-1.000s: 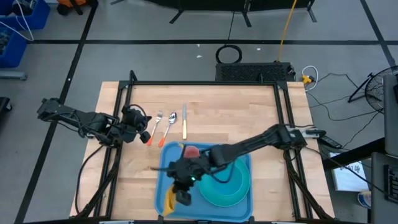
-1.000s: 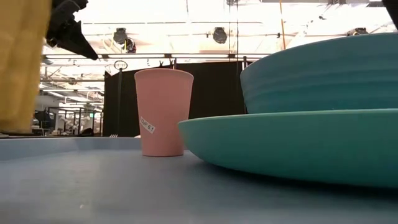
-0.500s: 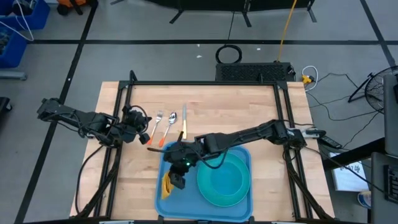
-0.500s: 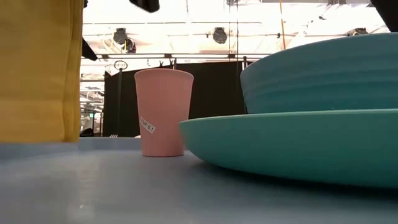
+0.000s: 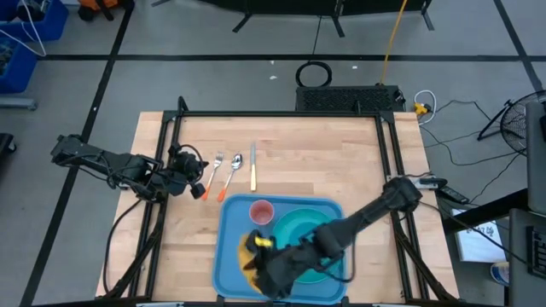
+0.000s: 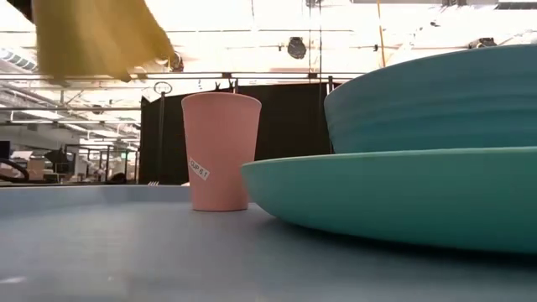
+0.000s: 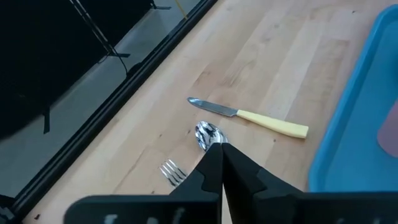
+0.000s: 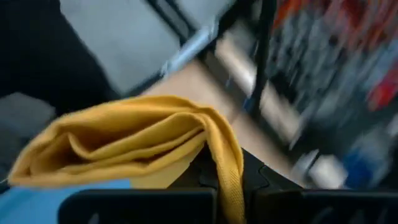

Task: Set up tray
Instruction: Put the yellow napkin to the left of the green plate on the blue serving tray

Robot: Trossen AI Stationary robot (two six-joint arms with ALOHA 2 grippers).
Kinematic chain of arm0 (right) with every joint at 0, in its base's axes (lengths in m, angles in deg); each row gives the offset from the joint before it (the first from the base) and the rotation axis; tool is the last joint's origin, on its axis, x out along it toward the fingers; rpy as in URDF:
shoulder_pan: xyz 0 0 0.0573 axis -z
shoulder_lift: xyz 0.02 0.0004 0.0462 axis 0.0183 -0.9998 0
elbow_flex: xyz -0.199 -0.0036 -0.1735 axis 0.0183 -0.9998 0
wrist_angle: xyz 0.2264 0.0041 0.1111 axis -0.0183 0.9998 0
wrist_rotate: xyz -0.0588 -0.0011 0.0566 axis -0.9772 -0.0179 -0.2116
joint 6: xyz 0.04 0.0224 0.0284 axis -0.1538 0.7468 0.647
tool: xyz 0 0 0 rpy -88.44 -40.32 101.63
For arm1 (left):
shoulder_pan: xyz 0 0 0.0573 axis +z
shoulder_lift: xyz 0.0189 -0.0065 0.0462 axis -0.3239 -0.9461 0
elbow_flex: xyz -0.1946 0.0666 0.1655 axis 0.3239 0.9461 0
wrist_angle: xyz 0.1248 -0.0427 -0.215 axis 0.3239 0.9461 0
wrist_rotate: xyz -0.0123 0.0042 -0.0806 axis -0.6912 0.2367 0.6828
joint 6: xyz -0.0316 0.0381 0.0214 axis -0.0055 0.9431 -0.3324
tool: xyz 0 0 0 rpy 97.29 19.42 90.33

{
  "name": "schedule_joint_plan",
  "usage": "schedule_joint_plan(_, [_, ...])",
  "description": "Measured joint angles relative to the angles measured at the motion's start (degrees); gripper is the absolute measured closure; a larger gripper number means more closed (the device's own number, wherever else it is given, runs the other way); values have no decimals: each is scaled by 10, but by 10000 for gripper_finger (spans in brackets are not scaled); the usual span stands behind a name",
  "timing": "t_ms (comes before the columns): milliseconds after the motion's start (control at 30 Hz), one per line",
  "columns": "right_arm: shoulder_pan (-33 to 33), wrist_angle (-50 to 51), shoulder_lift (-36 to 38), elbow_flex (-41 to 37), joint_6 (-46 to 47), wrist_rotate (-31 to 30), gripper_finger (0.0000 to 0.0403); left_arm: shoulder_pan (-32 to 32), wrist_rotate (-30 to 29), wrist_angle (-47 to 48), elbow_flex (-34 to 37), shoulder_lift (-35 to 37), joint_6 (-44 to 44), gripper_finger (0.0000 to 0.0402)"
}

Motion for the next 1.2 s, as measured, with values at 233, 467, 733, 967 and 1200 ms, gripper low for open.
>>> schedule_joint_plan(233, [-15,-81,59,1,-60,-94,403,0,13,-3,0,0,0,384])
schedule_joint_plan(467, [-2,-15,91,1,117,-188,403,0,19,-3,0,0,-17,398])
schedule_joint_plan(733, [-47,23,34,1,215,-200,403,0,26,-3,0,0,-18,383])
schedule_joint_plan(967, [-109,8,3,1,330,-196,403,-1,39,-6,0,0,-24,398])
schedule_joint_plan(1200, [-137,43,2,1,518,-178,403,-1,50,-27,0,0,-20,379])
